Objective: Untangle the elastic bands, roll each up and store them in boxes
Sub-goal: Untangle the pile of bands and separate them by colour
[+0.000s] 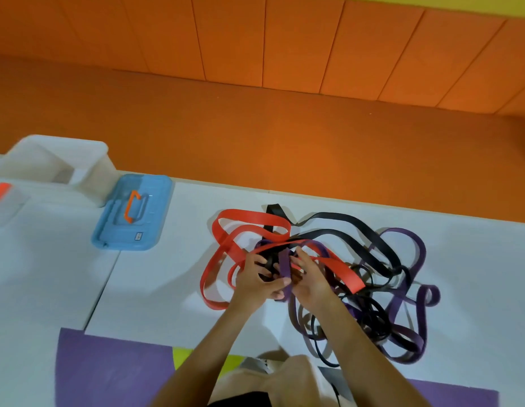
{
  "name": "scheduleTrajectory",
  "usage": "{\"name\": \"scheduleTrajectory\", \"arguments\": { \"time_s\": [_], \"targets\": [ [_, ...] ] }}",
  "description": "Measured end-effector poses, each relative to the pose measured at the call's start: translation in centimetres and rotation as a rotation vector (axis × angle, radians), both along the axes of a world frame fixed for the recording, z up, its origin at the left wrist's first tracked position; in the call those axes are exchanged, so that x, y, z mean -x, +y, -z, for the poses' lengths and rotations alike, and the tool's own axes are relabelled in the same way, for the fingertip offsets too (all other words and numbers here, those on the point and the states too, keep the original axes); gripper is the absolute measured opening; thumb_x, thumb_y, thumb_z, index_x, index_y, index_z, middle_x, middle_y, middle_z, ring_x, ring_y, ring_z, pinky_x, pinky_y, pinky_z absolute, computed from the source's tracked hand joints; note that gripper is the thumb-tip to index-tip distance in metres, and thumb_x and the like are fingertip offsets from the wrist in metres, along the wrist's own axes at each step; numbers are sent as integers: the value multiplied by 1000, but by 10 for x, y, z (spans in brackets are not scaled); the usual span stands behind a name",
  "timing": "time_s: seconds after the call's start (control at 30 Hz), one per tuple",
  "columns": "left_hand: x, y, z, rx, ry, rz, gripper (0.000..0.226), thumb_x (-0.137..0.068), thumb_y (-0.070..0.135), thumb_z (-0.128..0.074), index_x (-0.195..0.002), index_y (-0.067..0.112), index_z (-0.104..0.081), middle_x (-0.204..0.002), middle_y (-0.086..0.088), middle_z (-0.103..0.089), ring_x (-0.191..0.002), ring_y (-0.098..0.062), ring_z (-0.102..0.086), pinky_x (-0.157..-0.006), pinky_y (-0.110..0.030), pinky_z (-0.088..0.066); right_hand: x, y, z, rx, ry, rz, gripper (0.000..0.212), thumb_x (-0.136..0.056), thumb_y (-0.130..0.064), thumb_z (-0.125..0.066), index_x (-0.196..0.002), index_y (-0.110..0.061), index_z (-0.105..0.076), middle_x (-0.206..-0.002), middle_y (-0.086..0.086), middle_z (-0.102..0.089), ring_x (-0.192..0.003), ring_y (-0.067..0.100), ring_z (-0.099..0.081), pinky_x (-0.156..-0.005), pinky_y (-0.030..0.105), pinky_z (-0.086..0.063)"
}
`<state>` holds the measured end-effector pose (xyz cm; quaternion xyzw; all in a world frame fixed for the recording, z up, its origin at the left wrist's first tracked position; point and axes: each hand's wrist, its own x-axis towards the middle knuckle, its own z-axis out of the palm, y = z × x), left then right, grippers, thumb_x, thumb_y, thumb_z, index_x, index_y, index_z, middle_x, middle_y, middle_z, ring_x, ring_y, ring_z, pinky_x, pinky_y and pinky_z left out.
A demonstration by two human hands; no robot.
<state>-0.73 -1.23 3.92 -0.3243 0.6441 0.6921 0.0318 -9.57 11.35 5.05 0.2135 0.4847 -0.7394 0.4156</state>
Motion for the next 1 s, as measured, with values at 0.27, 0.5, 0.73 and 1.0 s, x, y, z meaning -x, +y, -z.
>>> {"name": "scheduleTrajectory", "arguments": {
  "time_s": [0.27, 0.5, 0.73, 1.0],
  "targets": [
    [4, 5, -4, -14, -11, 151, 21, -96, 7, -74, -113, 16, -65, -101, -6, -78, -73, -24, -80, -68, -33, -67, -2, 9, 0, -139, 166, -99, 18, -95, 8, -64, -113, 13, -64, -114, 33, -61, -103, 47, -65, -88, 49, -56],
    [0, 6, 5, 209, -6, 400, 30, -90, 8, -81, -118, 10, -74, -106, -6, -78, -83, -8, -71, -64, -12, -51, 0, 23, 11, -399, 280, -234, 23, -97, -11, -66, -114, 5, -69, -115, 33, -70, -112, 46, -70, -104, 60, -54],
    [2, -8, 9, 356, 21, 159, 4, -100, 19, -70, -102, 23, -68, -96, 5, -72, -89, -14, -73, -80, -26, -62, 17, 45, 7, -495, 326, -210, 17, -101, -8, -56, -109, 2, -67, -94, 25, -75, -90, 30, -79, -83, 53, -65],
    [16, -57, 6, 461, -29, -481, 13, -106, 17, -63, -112, 16, -52, -100, 1, -65, -93, -22, -68, -80, -23, -54, 30, 71, 11, -649, 410, -89, 14, -96, -12, -67, -87, -4, -74, -86, 22, -72, -90, 40, -72, -84, 53, -65]
  ]
}}
